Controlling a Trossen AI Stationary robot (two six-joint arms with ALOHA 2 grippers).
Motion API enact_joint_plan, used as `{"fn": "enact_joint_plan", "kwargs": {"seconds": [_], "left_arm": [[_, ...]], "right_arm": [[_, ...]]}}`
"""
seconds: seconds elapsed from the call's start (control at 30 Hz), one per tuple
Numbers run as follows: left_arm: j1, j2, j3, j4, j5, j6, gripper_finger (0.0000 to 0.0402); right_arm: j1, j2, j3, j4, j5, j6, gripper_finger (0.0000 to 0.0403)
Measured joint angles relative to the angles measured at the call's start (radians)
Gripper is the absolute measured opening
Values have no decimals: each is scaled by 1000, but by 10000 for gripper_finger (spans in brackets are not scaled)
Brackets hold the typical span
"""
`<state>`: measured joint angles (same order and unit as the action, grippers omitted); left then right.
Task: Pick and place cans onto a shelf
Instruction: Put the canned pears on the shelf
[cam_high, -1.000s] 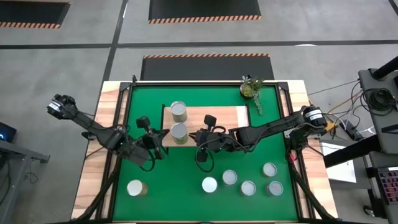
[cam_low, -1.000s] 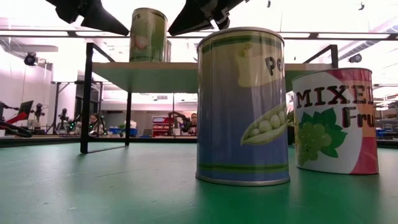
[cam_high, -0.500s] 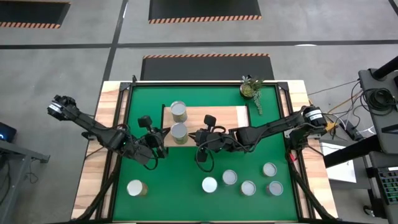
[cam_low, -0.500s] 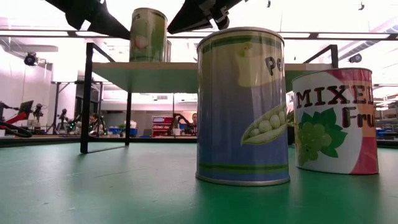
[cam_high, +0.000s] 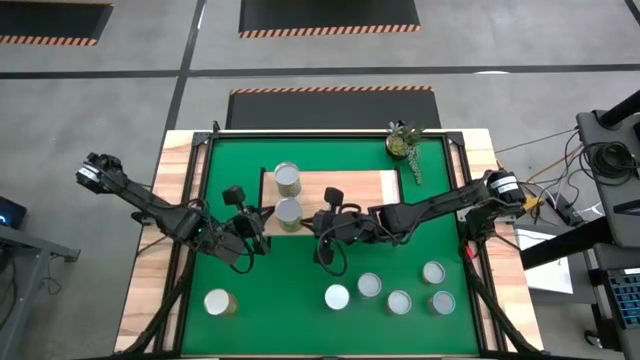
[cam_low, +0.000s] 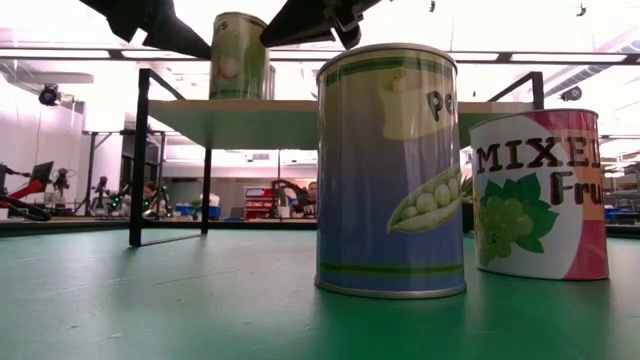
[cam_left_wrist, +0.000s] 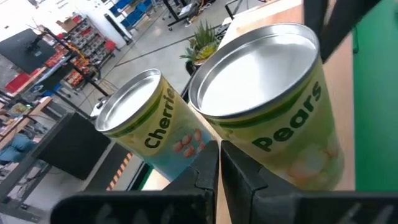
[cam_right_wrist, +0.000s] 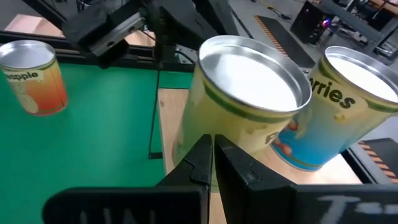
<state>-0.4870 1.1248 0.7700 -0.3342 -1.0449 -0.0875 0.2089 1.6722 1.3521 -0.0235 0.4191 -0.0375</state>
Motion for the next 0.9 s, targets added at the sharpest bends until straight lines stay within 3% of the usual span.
{"fn": "enact_joint_plan", "kwargs": {"seconds": [0.5, 0.9], "left_arm": [[0, 0, 25, -2, 87, 17, 0], [-3, 6, 86, -141, 124, -108, 0]], "right_arm": [[-10, 0, 0, -47, 50, -28, 9], [-11, 0, -1, -70, 97, -27, 9]]}}
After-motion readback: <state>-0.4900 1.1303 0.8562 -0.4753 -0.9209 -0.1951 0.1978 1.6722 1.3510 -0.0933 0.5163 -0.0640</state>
